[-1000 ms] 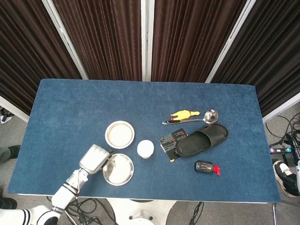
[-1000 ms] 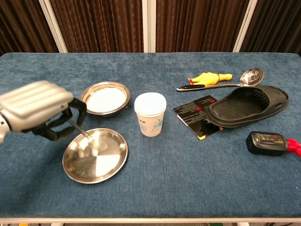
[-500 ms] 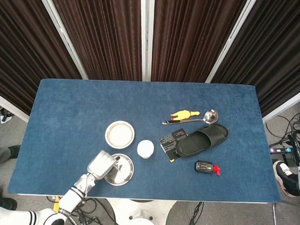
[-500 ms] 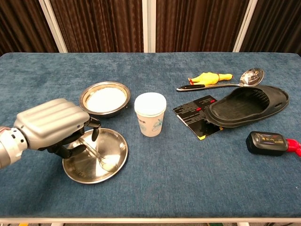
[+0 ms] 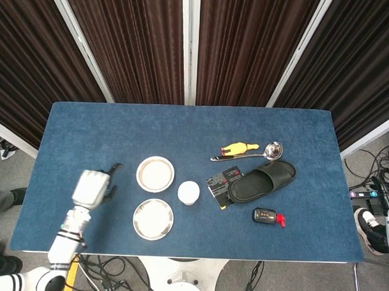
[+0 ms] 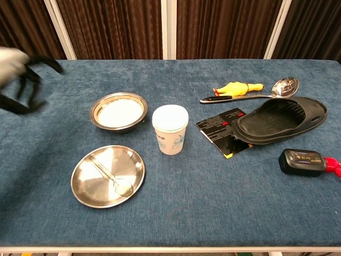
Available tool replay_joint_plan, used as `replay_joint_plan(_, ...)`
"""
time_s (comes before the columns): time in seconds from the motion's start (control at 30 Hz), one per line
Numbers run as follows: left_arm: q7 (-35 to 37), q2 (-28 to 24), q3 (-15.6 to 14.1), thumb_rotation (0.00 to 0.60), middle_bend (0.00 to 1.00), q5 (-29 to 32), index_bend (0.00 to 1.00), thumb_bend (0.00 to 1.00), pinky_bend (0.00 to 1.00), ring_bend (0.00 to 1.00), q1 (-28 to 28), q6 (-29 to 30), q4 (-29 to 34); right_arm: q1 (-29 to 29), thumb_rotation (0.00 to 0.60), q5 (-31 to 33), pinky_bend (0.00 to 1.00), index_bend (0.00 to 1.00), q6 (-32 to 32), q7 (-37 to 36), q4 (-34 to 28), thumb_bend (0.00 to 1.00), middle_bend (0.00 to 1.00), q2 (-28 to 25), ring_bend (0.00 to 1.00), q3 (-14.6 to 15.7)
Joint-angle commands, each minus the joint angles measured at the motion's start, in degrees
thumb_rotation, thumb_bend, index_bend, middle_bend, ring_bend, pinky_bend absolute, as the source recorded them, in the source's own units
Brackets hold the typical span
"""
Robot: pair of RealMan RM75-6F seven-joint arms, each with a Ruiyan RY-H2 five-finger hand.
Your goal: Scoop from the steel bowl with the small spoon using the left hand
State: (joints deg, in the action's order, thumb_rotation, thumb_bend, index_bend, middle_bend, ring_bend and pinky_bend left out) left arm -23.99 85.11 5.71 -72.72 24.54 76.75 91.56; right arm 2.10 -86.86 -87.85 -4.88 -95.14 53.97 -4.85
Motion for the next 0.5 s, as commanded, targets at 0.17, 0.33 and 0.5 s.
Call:
replay_joint_plan(0.17,12.38,-7.75,-0.28,0.600,0.29,0.74,0.28,0.23,0.27,0.22,-9.20,6.15,-9.70,1.33,0.600,-3.89,0.09,0.05,1.28,-3.94,2.18,0.21,0.21,1.99,0.00,1.57)
replay_joint_plan(0.33,14.28,-10.10,-4.57,0.600,0.28,-3.81,0.28,0.21,0.25,0.22,-15.08,12.28,-7.97,0.96,0.600,-4.37,0.09,0.05,0.58,-4.01,2.98,0.21,0.21,4.00,0.00,2.13)
replay_joint_plan(0.5,13.45,-11.73,-7.09,0.600,0.28,-6.88,0.28,0.21,0.25,0.22,-18.87,16.29,-3.75,0.12,0.600,-3.48,0.09,0.05,-0.19,-2.48,2.53,0.21,0.21,4.76,0.00,2.30)
